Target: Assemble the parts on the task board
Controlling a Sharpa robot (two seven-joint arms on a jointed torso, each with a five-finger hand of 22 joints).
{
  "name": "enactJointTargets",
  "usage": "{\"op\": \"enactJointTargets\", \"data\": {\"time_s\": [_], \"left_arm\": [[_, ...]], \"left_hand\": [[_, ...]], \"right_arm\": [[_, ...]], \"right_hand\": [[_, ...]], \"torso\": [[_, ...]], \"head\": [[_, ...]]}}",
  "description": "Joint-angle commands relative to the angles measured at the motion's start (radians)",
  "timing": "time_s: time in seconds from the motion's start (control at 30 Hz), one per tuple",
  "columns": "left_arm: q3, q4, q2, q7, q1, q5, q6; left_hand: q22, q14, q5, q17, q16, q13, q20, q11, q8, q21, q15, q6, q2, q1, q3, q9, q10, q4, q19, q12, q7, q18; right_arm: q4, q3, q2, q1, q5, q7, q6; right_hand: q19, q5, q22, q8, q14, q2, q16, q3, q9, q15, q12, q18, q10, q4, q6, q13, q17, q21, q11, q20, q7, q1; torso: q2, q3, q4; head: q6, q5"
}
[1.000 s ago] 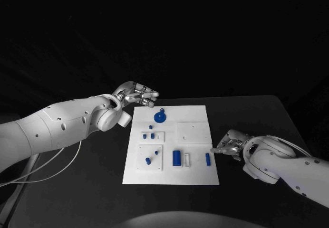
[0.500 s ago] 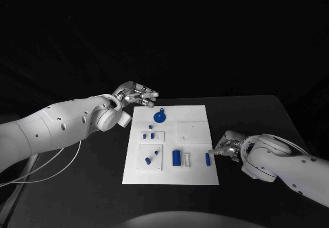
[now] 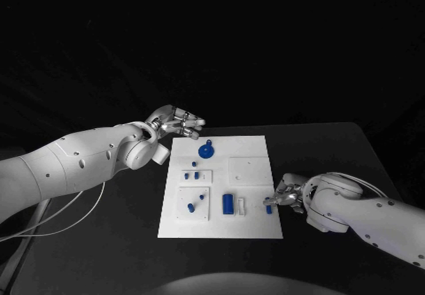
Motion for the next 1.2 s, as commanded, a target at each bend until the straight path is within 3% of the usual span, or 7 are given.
{"op": "enactJointTargets", "data": {"time_s": [0.03,0.67,0.83,0.93,0.97,1.07,1.2], "left_arm": [[0.000,0.001,0.003,0.005,0.000,0.005,0.011],[-0.001,0.002,0.004,0.003,0.000,0.005,0.013],[-0.001,0.002,0.004,0.003,0.000,0.005,0.014],[-0.001,0.002,0.004,0.002,0.000,0.005,0.015],[-0.001,0.002,0.004,0.002,0.000,0.005,0.015],[-0.001,0.002,0.004,0.001,0.000,0.005,0.016],[-0.001,0.002,0.004,0.001,0.000,0.005,0.017]], "left_hand": [[-0.001,-0.005,0.001,-0.001,-0.002,0.002,0.001,0.001,0.000,0.001,-0.004,-0.001,0.006,0.003,-0.001,0.001,-0.005,-0.005,-0.005,-0.003,0.004,-0.006],[-0.001,-0.005,0.001,-0.001,-0.002,0.002,0.001,0.001,0.000,0.001,-0.004,-0.001,0.006,0.003,-0.001,0.001,-0.005,-0.005,-0.005,-0.003,0.004,-0.006],[-0.001,-0.005,0.001,-0.001,-0.002,0.002,0.001,0.001,0.000,0.001,-0.004,-0.001,0.006,0.003,-0.001,0.001,-0.005,-0.005,-0.005,-0.003,0.004,-0.006],[-0.002,-0.006,0.001,-0.001,-0.002,0.002,0.001,0.001,0.001,0.000,-0.004,-0.002,0.006,0.003,-0.001,0.001,-0.005,-0.003,-0.006,-0.003,0.005,-0.006],[-0.002,-0.006,0.001,-0.001,-0.002,0.002,0.001,0.001,0.001,0.000,-0.004,-0.002,0.006,0.003,-0.001,0.001,-0.005,-0.003,-0.006,-0.003,0.005,-0.006],[-0.002,-0.006,0.001,-0.001,-0.002,0.002,0.001,0.001,0.001,0.000,-0.004,-0.002,0.006,0.003,-0.001,0.001,-0.005,-0.003,-0.006,-0.003,0.005,-0.006],[-0.002,-0.006,0.000,-0.001,-0.002,0.002,0.001,0.001,0.000,0.000,-0.004,-0.004,0.006,0.002,-0.002,0.001,-0.006,-0.003,-0.006,-0.003,0.005,-0.006]], "right_arm": [[-0.009,-0.001,0.008,-0.001,-0.038,-0.018,0.039],[-0.050,-0.039,0.053,-0.002,-0.155,-0.025,0.081],[-0.064,-0.048,0.068,-0.005,-0.187,-0.024,0.085],[-0.071,-0.053,0.075,-0.007,-0.197,-0.022,0.085],[-0.074,-0.055,0.078,-0.008,-0.200,-0.022,0.084],[-0.080,-0.058,0.082,-0.010,-0.200,-0.019,0.081],[-0.084,-0.060,0.085,-0.011,-0.178,-0.015,0.079]], "right_hand": [[0.037,-0.004,0.075,-0.005,-0.002,-0.001,-0.005,0.002,-0.002,0.001,-0.003,-0.012,-0.006,-0.003,-0.007,-0.001,-0.001,-0.005,0.000,0.002,0.001,-0.012],[0.033,-0.010,0.077,-0.005,-0.008,-0.003,-0.016,-0.003,-0.027,0.005,-0.014,-0.008,-0.024,-0.039,-0.029,-0.015,-0.002,-0.004,0.007,0.006,0.010,-0.004],[0.030,-0.004,0.076,-0.006,-0.012,0.007,-0.021,0.027,-0.053,0.007,-0.021,-0.006,-0.032,-0.106,-0.047,-0.024,-0.003,-0.013,0.011,0.008,0.017,0.031],[0.029,0.046,0.075,-0.007,-0.013,0.015,-0.024,0.038,-0.120,0.010,-0.024,-0.004,-0.037,-0.147,-0.058,-0.029,-0.004,-0.017,0.015,0.011,0.023,0.051],[0.028,0.093,0.075,-0.008,-0.014,0.027,-0.025,0.051,-0.152,0.012,-0.027,-0.004,-0.040,-0.173,-0.072,-0.031,-0.005,-0.019,0.018,0.012,0.030,0.071],[0.026,0.169,0.075,-0.009,-0.016,0.065,-0.027,0.099,-0.296,0.020,-0.029,0.004,-0.049,-0.272,-0.088,-0.037,-0.007,-0.024,0.027,0.020,0.047,0.081],[0.024,0.262,0.076,-0.007,-0.018,0.093,-0.025,0.160,-0.409,0.024,-0.031,0.011,-0.056,-0.345,-0.107,-0.042,-0.006,-0.019,0.036,0.024,0.071,0.062]], "torso": [[0.000,-0.0001,-0.0004],[0.000,-0.0007,0.0000],[0.000,0.0000,0.0004],[0.000,-0.0003,0.0001],[0.000,-0.0003,0.0001],[0.000,-0.0005,0.0001],[0.000,-0.0006,-0.0004]], "head": [[0.000,0.001],[-0.001,0.005],[-0.001,0.006],[-0.001,0.006],[-0.001,0.006],[-0.001,0.007],[-0.001,0.008]]}}
